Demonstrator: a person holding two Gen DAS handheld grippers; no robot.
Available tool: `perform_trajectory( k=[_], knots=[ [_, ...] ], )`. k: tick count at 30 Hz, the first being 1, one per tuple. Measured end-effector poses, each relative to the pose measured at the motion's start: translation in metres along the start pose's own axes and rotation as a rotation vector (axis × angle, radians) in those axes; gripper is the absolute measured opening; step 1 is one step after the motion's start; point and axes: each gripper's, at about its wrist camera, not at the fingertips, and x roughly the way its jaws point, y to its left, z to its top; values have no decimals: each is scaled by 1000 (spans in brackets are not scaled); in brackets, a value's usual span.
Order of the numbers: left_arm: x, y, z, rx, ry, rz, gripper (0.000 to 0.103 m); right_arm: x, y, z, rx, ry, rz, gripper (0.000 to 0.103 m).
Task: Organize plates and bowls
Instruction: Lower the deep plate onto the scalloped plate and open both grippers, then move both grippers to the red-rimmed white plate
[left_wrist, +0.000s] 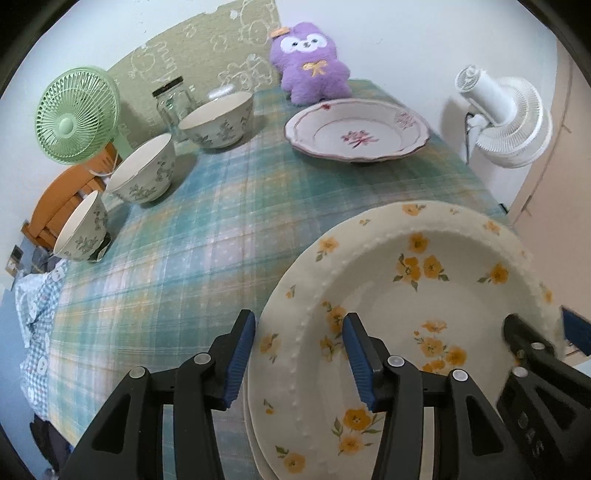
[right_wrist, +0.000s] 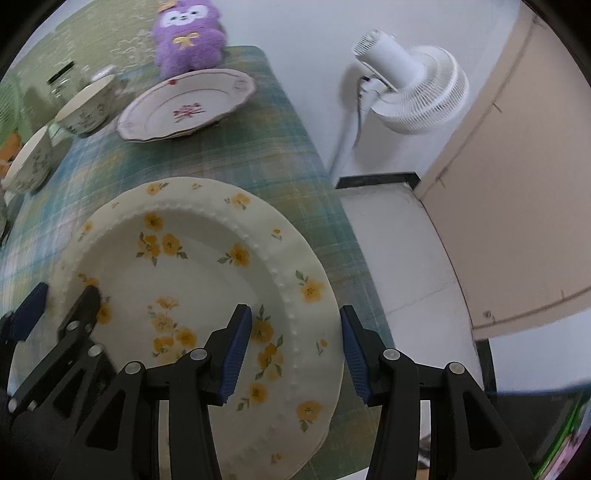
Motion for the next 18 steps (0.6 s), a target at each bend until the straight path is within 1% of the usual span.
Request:
perform_trajectory(
  k=[6, 8, 11, 12, 13, 15, 17, 18],
  knots=[
    [-1, 0, 0, -13, 9, 9, 49, 1, -1, 0, -20, 4, 13, 52],
    [-2, 2, 1, -25, 18, -1, 49, 1, -2, 2, -19, 12, 24, 53],
    [-8, 6, 5, -30, 18, -24, 51, 0, -9, 7, 7, 30, 68, 53],
    [-12, 8, 7, -28, 13, -34, 55, -5, -12, 10, 19, 24, 84, 53],
    [-17, 11, 10, -25, 6, -55, 61, -8, -12, 12, 21, 15, 87, 53],
    [-24, 14, 15, -15, -8, -85, 66, -21, -10, 18, 14, -12, 102, 53],
    [-34, 19, 21, -2, -37, -111, 69, -32, -7, 23, 14, -38, 126, 61],
    [-38, 24, 26, -2, -52, -125, 70, -39, -5, 26, 20, -60, 127, 62]
  ],
)
